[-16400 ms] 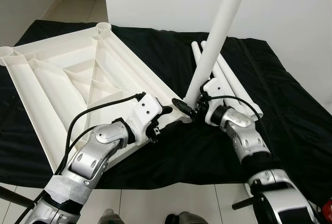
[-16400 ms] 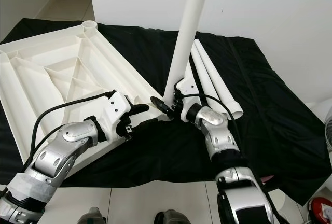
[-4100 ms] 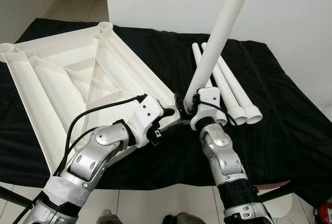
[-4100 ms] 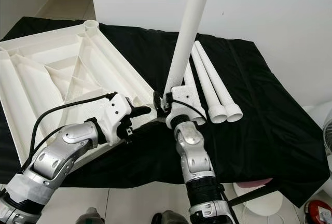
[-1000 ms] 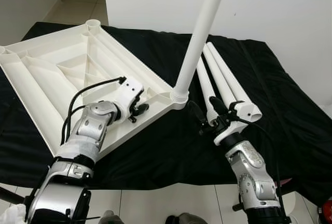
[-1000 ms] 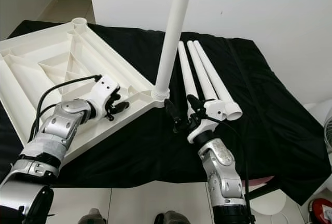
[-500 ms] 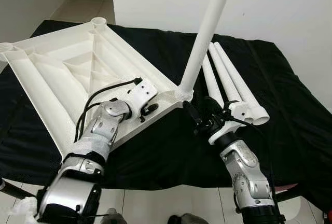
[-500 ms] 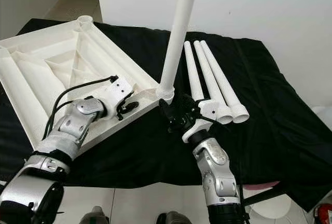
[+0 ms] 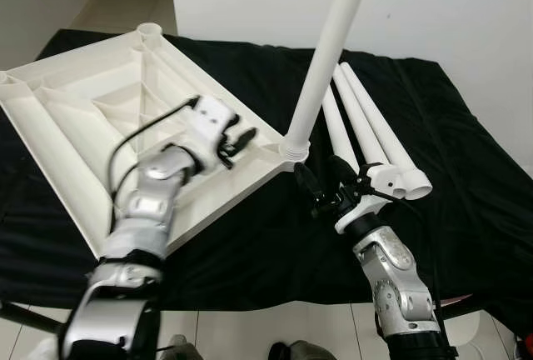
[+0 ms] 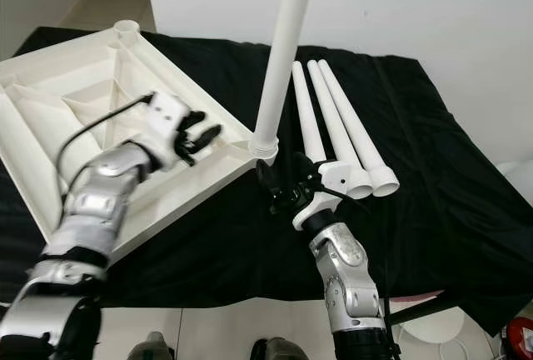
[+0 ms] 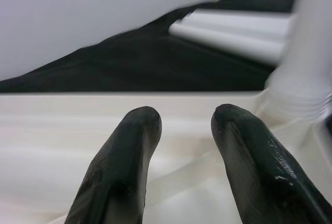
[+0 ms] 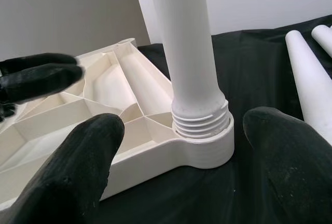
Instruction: Building children table
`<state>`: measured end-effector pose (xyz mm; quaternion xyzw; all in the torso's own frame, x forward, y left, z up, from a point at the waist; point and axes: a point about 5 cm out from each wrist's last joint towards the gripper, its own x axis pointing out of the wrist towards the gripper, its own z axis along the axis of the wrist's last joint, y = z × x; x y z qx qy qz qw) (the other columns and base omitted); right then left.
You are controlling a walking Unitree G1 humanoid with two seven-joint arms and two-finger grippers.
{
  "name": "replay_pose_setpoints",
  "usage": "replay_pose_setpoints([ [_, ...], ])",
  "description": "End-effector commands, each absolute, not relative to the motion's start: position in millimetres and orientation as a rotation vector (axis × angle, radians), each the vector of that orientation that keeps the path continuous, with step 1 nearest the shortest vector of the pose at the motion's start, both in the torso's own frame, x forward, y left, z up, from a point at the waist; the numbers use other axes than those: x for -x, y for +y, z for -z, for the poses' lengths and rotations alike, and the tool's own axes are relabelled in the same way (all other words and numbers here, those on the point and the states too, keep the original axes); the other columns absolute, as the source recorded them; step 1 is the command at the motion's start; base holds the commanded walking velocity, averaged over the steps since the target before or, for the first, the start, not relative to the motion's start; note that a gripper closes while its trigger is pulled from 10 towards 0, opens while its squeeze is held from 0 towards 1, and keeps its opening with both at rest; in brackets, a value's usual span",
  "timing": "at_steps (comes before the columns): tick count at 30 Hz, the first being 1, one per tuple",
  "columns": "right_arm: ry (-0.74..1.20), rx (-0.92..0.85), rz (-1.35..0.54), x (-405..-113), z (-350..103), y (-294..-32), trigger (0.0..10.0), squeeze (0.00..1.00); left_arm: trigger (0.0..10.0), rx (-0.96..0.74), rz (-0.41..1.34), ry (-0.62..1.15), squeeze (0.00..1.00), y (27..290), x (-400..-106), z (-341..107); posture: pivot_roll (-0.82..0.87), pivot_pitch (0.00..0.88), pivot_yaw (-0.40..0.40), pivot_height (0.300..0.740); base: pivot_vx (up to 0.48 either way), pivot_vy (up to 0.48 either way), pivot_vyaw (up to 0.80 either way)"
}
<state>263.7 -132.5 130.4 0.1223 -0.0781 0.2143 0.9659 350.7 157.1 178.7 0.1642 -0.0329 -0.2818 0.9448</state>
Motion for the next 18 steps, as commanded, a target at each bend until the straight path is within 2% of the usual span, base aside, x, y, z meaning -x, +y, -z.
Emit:
replay_pose_setpoints([
  [1,-0.139,-0.24,-0.427,-262.5,-124.9,-134.0,10.0,0.0,10.0,-0.391,0.381,-0.032,0.0,188.7,-353.3,-181.3,0.09,0.011,-0.063,0.74,0.0,0.0,0.0],
  [2,-0.135,-0.236,-0.43,-262.2,-124.1,-133.5,10.0,0.0,10.0,-0.416,0.327,-0.005,0.0,202.4,-354.2,-182.1,0.09,0.013,-0.064,0.74,0.0,0.0,0.0],
  [5,-0.133,-0.234,-0.431,-262.1,-123.6,-133.4,10.0,0.0,10.0,-0.424,0.294,0.005,0.0,209.9,-354.3,-183.0,0.09,0.013,-0.066,0.74,0.0,0.0,0.0],
  [6,-0.13,-0.231,-0.435,-262.9,-122.9,-132.2,10.0,0.0,10.0,-0.478,0.188,0.041,0.0,233.1,-352.3,-184.3,0.1,0.021,-0.069,0.74,0.0,0.0,0.0],
  [9,-0.13,-0.231,-0.435,-262.9,-122.9,-132.2,10.0,0.0,10.0,-0.478,0.188,0.041,0.0,233.1,-352.3,-184.3,0.1,0.021,-0.069,0.74,0.0,0.0,0.0],
  [11,-0.131,-0.231,-0.436,-264.6,-123.3,-130.9,10.0,0.0,10.0,-0.537,0.103,0.1,0.0,253.5,-347.6,-181.8,0.11,0.027,-0.07,0.74,0.0,0.0,0.0],
  [14,-0.134,-0.232,-0.437,-265.5,-124.3,-130.3,10.0,0.0,10.0,-0.594,0.067,0.135,0.0,263.5,-343.7,-180.1,0.11,0.031,-0.071,0.74,0.0,0.0,0.0],
  [18,-0.137,-0.229,-0.443,-266.7,-125.4,-129.7,10.0,0.0,10.0,-0.686,0.123,0.21,0.0,262.8,-336.7,-170.4,0.11,0.032,-0.076,0.74,0.0,0.0,0.0],
])
